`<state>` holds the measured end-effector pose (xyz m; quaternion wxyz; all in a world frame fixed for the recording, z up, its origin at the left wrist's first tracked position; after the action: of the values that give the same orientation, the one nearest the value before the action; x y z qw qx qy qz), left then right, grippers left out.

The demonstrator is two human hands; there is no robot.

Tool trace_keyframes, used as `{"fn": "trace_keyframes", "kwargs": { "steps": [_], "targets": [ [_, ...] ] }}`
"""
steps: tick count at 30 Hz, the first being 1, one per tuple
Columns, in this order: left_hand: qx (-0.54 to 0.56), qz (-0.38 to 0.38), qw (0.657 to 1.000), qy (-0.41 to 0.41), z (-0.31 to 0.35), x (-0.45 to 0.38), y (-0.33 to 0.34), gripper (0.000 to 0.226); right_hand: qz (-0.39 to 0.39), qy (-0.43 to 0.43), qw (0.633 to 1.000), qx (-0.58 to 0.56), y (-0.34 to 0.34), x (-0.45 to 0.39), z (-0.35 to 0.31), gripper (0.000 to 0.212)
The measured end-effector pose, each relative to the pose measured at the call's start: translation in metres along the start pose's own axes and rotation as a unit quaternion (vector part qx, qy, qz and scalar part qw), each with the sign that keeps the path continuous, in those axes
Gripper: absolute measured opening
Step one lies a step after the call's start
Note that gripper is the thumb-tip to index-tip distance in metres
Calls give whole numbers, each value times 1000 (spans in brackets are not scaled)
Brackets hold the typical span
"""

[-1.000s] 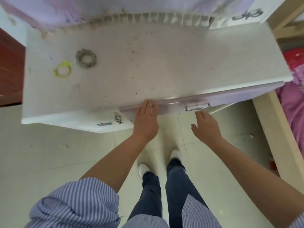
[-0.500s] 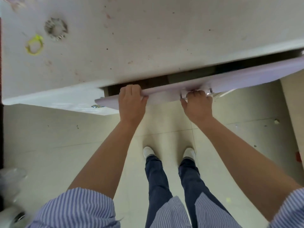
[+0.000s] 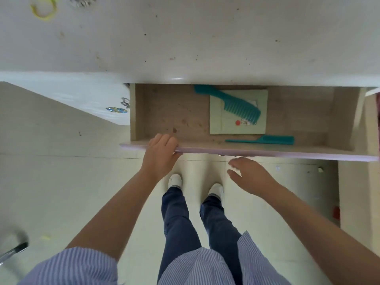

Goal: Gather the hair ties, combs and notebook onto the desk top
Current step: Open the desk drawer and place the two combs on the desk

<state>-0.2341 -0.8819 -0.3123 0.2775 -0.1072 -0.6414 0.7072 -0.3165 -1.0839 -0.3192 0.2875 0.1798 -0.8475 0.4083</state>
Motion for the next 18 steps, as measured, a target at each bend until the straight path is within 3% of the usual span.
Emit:
{"fn": "trace_keyframes", "kwargs": {
  "steps": [2, 4, 6, 9, 12, 15, 18],
  "targets": [
    [9, -71, 997, 7, 2, -12, -1, 31, 12, -46, 998, -44, -26, 3, -4, 16],
    [28, -122, 992, -1, 10, -34, 1, 32, 82, -38, 995, -37, -57, -14, 5, 17],
    [19, -138, 990, -7, 29, -63, 3, 31, 95, 49, 994, 31, -79, -41, 28, 21],
    [-49, -161, 986, 1, 60, -105, 20, 42, 22, 181, 973, 142, -91, -69, 70, 30],
    [-112, -149, 982, 36, 87, -139, 37, 53, 10, 232, 963, 138, -84, -75, 98, 33],
    [-137, -130, 980, 55, 101, -156, 49, 51, -10, 208, 969, 135, -76, -79, 110, 32],
    [-246, -95, 961, 85, 106, -158, 35, 41, -53, 212, 963, 157, -80, -80, 119, 29]
  ]
}}
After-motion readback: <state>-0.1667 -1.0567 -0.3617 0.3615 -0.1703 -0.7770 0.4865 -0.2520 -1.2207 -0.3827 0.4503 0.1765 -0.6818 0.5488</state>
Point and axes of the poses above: each hand's wrist, its own x-axis away from the middle knuckle, its own y-axis out of the palm, z = x × y, the point moved 3 cm from there along -x, towards the middle knuckle, and after that the axes turned 11 degrees about -x, right-handed, at the moved point
